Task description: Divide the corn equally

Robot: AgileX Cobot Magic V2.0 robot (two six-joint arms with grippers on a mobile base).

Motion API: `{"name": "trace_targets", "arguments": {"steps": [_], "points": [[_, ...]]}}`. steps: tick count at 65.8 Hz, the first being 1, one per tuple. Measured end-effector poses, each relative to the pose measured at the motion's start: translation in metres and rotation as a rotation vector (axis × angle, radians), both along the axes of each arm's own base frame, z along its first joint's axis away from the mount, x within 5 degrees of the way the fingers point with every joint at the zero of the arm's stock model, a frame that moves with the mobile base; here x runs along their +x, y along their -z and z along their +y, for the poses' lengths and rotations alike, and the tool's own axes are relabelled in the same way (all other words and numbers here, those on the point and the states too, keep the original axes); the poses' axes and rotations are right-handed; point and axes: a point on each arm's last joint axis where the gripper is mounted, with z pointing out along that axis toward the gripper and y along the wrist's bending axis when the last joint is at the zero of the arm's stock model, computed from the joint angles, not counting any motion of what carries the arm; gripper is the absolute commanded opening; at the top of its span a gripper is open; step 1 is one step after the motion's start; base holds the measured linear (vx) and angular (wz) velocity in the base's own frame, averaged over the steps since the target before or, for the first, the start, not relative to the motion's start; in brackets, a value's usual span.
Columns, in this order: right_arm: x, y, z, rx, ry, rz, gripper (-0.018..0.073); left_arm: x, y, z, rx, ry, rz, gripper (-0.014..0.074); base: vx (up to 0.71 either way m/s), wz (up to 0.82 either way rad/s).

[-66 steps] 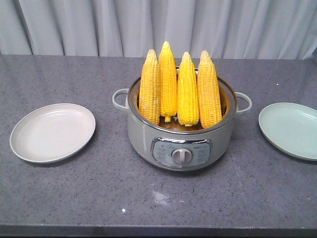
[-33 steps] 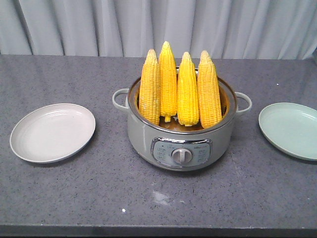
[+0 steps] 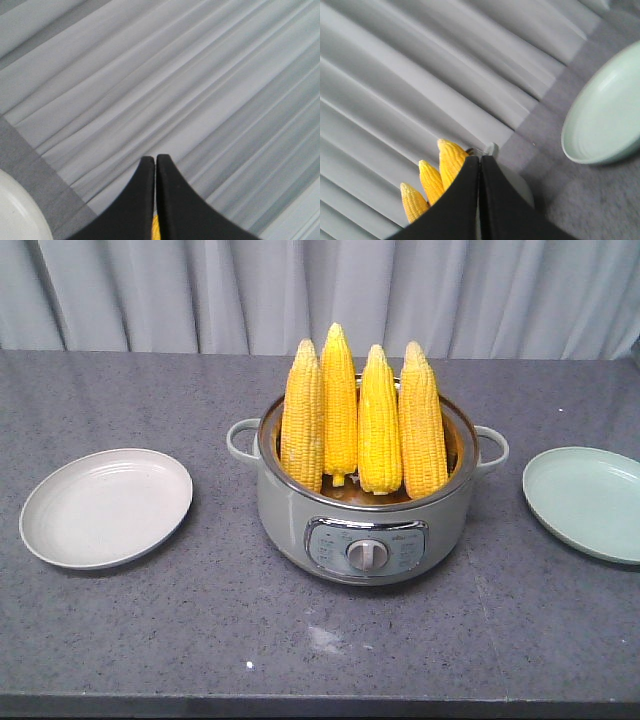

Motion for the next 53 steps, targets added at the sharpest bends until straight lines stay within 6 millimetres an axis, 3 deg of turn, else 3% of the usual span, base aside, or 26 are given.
{"name": "trace_targets", "arguments": {"steps": [12,18,27,39,53], "points": [[-0.016,-0.067,0.013,-0.436,-0.062,-0.080,-0.0004,-0.018,-0.054,-0.004,0.234,-0.047,-0.136,-0.0006,0.00,0.00],[-0.013,-0.088,0.021,-0.591,-0.164,-0.021,-0.0004,-0.026,-0.073,-0.004,0.316,-0.078,-0.145,-0.0006,0.00,0.00],[0.001,-0.114,0.027,-0.768,-0.286,0.056,-0.0004,-0.016,-0.093,-0.004,0.358,-0.089,-0.033,-0.0006,0.00,0.00],[0.024,-0.133,0.029,-0.851,-0.371,0.123,-0.0004,0.012,-0.114,-0.004,0.377,-0.077,0.141,-0.0006,0.00,0.00],[0.038,-0.131,0.027,-0.859,-0.402,0.171,-0.0004,0.045,-0.145,-0.009,0.541,-0.067,0.259,-0.0006,0.00,0.00]]}}
